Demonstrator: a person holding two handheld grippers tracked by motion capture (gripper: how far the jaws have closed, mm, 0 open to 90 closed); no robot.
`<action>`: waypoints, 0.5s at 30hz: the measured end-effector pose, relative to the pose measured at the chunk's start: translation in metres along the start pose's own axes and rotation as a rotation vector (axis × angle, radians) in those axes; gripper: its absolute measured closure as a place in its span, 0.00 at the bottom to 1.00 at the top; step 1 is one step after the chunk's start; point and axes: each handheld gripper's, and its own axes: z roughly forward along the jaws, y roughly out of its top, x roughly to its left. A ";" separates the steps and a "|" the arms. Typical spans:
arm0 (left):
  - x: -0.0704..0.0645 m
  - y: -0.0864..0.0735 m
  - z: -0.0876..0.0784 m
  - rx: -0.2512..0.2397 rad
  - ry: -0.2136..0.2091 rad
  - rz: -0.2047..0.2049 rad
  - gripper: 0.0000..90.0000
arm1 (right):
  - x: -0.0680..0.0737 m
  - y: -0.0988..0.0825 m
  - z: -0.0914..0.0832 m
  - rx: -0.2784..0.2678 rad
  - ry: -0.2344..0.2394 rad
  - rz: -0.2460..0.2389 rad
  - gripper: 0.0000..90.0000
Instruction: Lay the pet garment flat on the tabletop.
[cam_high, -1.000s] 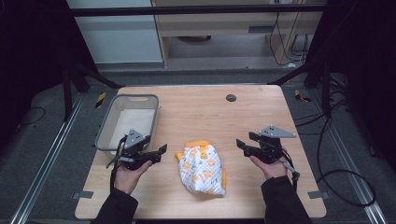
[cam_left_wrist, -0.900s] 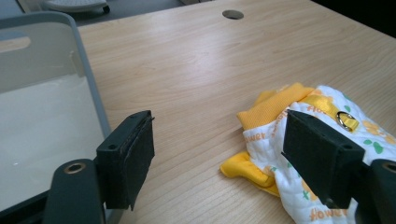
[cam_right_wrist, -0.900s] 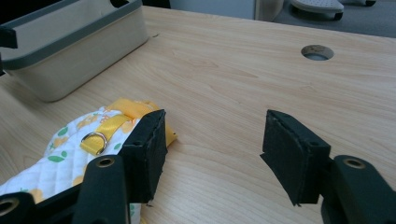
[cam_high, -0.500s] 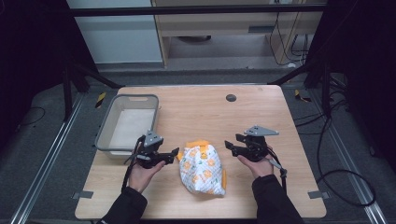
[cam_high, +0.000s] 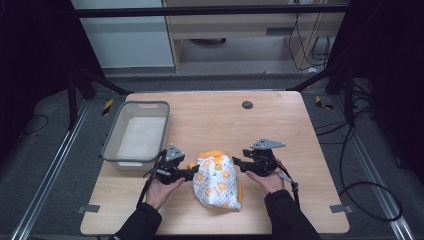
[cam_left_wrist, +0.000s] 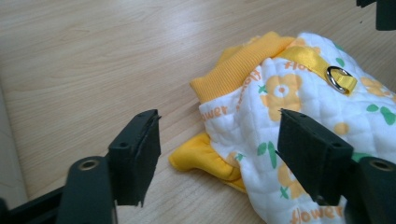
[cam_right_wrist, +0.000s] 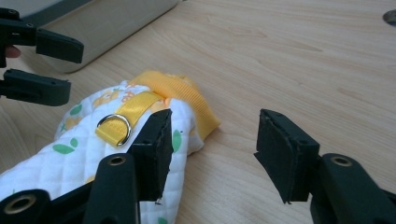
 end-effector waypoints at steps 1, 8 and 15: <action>-0.001 0.000 0.001 0.007 -0.005 0.003 0.34 | 0.001 -0.001 0.002 0.006 0.005 -0.001 0.52; -0.006 -0.004 0.008 0.034 -0.019 0.024 0.46 | 0.007 -0.006 0.012 0.044 0.041 -0.001 0.60; -0.009 -0.012 0.018 0.073 -0.052 0.033 0.63 | 0.011 -0.010 0.022 0.083 0.061 -0.008 0.66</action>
